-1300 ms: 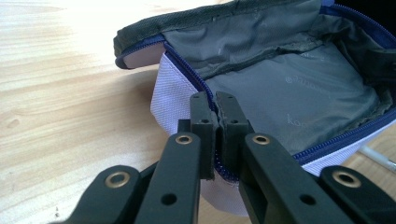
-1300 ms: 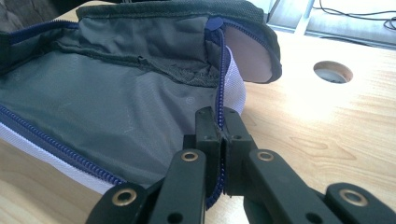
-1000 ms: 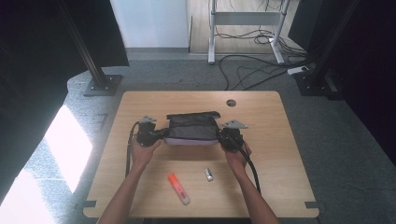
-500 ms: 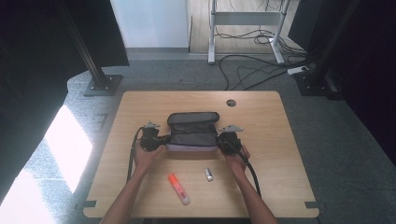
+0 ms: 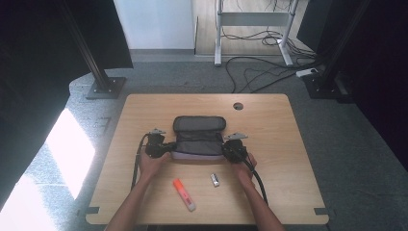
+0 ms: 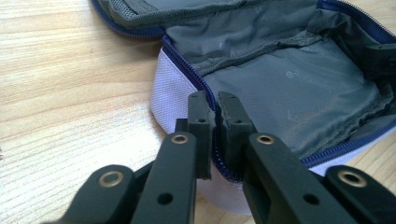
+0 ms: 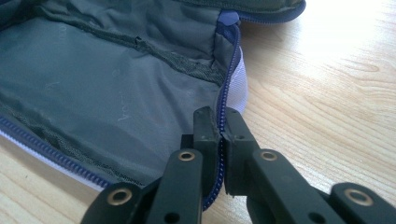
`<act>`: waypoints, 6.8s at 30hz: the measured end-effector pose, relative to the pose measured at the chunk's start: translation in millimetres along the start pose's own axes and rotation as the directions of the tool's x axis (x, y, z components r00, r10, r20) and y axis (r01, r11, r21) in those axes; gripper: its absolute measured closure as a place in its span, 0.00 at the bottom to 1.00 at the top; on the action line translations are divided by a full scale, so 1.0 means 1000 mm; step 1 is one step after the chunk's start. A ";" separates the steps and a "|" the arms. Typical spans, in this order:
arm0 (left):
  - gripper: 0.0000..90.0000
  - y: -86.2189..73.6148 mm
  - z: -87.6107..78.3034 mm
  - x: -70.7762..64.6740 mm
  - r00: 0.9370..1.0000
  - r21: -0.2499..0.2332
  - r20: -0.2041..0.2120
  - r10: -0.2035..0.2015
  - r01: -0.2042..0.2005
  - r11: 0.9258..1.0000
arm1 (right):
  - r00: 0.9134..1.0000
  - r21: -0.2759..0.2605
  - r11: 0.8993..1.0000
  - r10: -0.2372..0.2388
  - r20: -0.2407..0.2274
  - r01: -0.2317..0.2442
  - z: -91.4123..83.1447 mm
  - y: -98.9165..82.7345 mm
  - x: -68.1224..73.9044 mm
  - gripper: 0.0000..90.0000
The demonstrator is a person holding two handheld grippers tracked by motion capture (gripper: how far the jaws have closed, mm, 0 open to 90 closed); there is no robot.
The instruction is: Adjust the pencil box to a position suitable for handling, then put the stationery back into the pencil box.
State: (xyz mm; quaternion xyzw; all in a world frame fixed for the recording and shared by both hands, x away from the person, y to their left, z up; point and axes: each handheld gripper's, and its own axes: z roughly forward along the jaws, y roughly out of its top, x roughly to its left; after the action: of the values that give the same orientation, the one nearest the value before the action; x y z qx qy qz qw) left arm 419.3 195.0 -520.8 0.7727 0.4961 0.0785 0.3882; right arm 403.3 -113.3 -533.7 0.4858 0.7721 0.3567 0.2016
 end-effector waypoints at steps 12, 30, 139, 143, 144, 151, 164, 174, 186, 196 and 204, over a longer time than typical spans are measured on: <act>0.24 0.001 0.002 0.000 0.998 -0.012 -0.060 -0.022 0.021 1.000 | 1.000 -0.018 1.000 -0.006 -0.012 0.006 -0.006 0.001 -0.002 0.56; 0.21 -0.004 -0.023 -0.006 0.998 -0.046 -0.038 0.050 -0.051 0.998 | 0.996 -0.101 0.995 -0.014 -0.082 0.006 -0.041 -0.003 -0.016 0.48; 0.29 -0.086 -0.070 0.000 0.997 -0.029 -0.005 0.076 -0.076 0.997 | 0.990 -0.124 0.992 -0.010 -0.143 -0.008 -0.099 -0.071 -0.033 0.88; 0.29 -0.086 -0.071 0.002 0.997 -0.028 -0.006 0.071 -0.071 0.997 | 0.989 -0.141 0.990 -0.019 -0.149 -0.003 -0.103 -0.066 -0.032 0.88; 0.29 -0.085 -0.071 0.002 0.998 -0.029 -0.007 0.069 -0.070 0.997 | 0.988 -0.148 0.989 -0.023 -0.152 0.000 -0.104 -0.064 -0.032 0.88; 0.29 -0.085 -0.070 0.001 0.997 -0.025 -0.003 0.073 -0.073 0.997 | 0.985 -0.176 0.984 -0.025 -0.173 -0.006 -0.103 -0.051 -0.033 0.88; 0.29 -0.085 -0.070 0.001 0.997 -0.023 0.009 0.074 -0.074 0.997 | 0.981 -0.216 0.976 -0.040 -0.192 -0.002 -0.097 -0.020 -0.029 0.88; 0.29 -0.084 -0.071 -0.001 0.997 -0.027 0.016 0.079 -0.079 0.997 | 0.978 -0.221 0.975 -0.067 -0.196 0.023 -0.094 -0.001 -0.020 0.88; 0.29 -0.083 -0.072 -0.003 0.996 -0.032 0.033 0.079 -0.078 0.996 | 0.977 -0.217 0.976 -0.075 -0.202 0.030 -0.082 0.014 -0.015 0.88; 0.29 -0.083 -0.070 -0.003 0.996 -0.025 0.032 0.080 -0.080 0.997 | 0.975 -0.218 0.975 -0.093 -0.203 0.047 -0.076 0.024 -0.011 0.88; 0.29 -0.083 -0.072 -0.002 0.996 -0.029 0.033 0.080 -0.079 0.996 | 0.974 -0.221 0.974 -0.093 -0.205 0.046 -0.072 0.030 -0.009 0.88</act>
State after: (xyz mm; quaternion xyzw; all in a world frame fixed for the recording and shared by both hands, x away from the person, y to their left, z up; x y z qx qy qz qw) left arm 323.2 247.6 -527.0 0.7875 0.4573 0.0875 0.4037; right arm 378.6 -138.7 -463.6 0.3924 0.7628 0.4809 0.1813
